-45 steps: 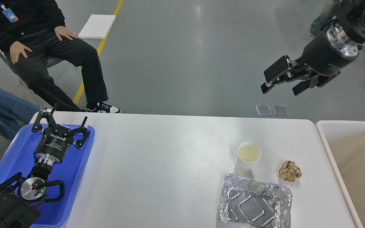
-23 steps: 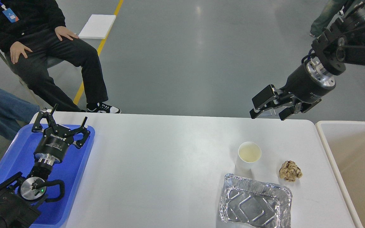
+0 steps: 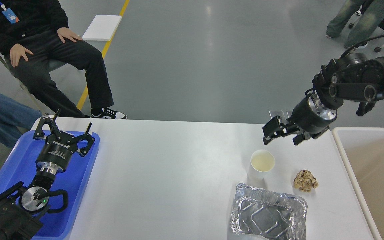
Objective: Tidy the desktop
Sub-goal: 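Lower the open right gripper down onto the paper cup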
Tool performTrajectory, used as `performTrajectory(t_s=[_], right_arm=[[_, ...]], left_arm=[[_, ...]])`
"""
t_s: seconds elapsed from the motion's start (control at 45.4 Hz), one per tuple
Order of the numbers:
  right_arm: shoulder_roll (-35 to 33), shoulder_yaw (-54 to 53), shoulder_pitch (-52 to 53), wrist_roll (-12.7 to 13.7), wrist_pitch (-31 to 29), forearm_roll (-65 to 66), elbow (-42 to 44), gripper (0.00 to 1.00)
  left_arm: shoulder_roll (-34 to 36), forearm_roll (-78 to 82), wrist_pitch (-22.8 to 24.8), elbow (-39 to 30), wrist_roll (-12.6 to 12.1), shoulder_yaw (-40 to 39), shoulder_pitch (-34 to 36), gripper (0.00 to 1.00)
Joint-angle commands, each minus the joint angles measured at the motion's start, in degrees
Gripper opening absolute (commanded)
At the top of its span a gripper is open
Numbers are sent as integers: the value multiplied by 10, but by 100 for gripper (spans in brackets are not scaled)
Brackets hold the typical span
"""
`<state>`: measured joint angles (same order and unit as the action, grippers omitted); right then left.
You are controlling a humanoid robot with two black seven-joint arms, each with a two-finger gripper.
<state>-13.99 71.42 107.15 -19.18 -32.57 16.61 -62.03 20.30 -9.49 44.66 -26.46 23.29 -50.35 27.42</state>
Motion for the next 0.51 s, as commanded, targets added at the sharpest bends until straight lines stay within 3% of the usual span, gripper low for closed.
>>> performTrajectory(t_s=[0.0,0.242,0.485], right_arm=[[21,-5,-58,18,43,-55,22,99],[45,2,-101,22,107,-53,35,96],[54,-22,-130,45,120,-56,58,100]], left_arm=[[0,0,0,0,0,0,1,99],[0,0,0,0,0,0,0,99],[0,0,0,0,0,0,1,99]])
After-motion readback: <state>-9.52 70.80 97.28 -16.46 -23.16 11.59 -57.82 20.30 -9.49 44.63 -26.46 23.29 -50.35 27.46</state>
